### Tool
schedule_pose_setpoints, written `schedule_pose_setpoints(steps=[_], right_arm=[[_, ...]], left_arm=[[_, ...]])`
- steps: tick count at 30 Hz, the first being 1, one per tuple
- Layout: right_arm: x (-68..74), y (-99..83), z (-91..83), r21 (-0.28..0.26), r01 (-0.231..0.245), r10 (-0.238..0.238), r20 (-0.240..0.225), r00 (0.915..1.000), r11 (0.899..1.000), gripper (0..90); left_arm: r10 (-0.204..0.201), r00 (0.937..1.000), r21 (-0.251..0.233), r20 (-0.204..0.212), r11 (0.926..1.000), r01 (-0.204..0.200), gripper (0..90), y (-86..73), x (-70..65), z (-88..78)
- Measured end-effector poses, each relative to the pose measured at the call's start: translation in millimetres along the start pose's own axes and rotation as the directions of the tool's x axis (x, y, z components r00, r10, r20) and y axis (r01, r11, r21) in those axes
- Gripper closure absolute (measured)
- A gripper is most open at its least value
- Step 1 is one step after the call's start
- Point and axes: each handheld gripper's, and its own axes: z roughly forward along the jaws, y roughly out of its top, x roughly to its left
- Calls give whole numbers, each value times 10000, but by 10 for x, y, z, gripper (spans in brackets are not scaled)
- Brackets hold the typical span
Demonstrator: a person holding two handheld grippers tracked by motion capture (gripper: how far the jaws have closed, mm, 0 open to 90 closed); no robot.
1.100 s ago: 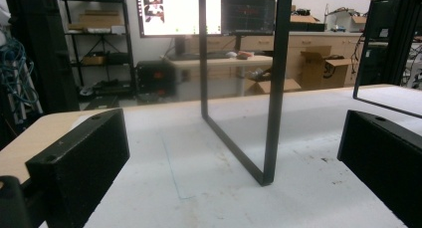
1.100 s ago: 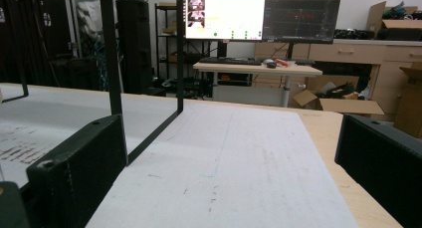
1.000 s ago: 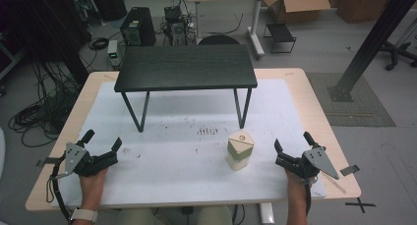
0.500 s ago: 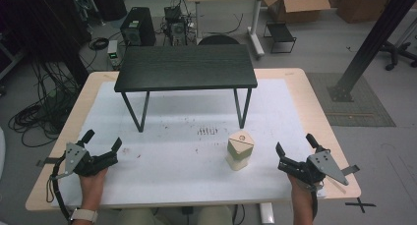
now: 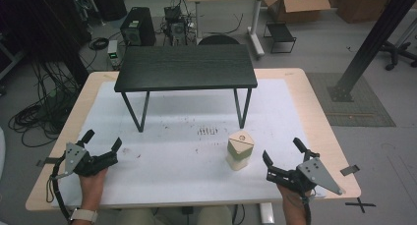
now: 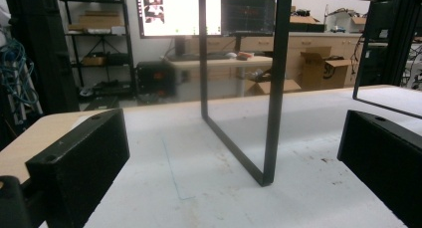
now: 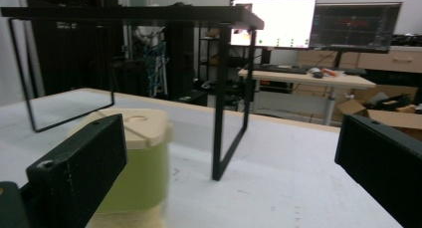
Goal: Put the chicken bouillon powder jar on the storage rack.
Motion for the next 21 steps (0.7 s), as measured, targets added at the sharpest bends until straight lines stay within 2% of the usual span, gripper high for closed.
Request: schedule_pose_setpoints(steps=[9,21], right_arm=[[246,10,99,581,87,-54,-565,9984,9983,0],[379,-138,242,1619,-206,354,-887,9954,9866,0]], left_arm=[[-22,10000,-23,-1,10000,22,3,-1,1,-1],[-17,10000,-36,1,10000,17,3,-1,2,-4]])
